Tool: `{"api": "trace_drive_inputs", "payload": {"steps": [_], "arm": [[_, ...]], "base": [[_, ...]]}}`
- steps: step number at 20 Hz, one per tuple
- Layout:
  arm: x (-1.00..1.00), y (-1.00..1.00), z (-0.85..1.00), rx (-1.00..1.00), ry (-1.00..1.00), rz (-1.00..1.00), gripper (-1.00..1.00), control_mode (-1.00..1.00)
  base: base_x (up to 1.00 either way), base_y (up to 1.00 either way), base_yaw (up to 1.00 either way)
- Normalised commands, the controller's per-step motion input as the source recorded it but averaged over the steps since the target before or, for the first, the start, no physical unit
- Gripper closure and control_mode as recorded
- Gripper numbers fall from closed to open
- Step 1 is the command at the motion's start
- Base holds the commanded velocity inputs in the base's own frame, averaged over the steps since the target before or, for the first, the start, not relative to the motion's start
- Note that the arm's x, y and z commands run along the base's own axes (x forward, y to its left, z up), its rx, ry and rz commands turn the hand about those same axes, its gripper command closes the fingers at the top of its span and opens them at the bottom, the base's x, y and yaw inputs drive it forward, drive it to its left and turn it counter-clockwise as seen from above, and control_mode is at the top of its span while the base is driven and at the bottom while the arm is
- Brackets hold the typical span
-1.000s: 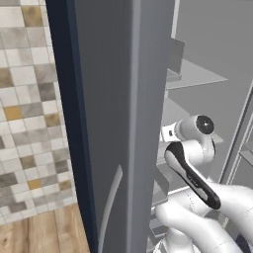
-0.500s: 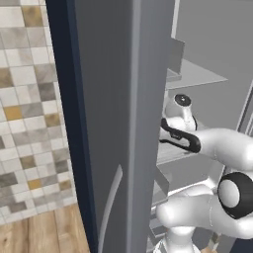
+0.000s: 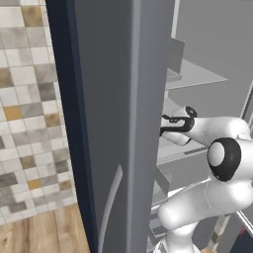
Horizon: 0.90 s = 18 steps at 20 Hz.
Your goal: Place the cold items (mushroom and broccoli) from the fridge in one tupperware on the dining counter. Place the warm items (kebab skewer and hot dog) in the stove area in another tupperware.
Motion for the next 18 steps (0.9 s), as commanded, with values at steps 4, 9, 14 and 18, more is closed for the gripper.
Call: {"api": "trace_drive_inputs", "payload": {"steps": [4,9,14,18], "arm": [[0.29,0.26,-0.25,0.00,-0.20,0.00,-1.00,-1.00],[0.49,0.19,-0.29,0.00,-0.12,0.00,-1.00,-1.00],[0.86,-0.05,-0.67,-0.05,0.02,-0.05,1.00,-1.00],[0.34,-0.41,-0.88,-0.06,0.03,-0.10,1.00,-1.00]], "base": [[0.00,0.00,0.00],[0.00,0.00,0.00],[0.00,0.00,0.00],[0.00,0.00,0.00]]}}
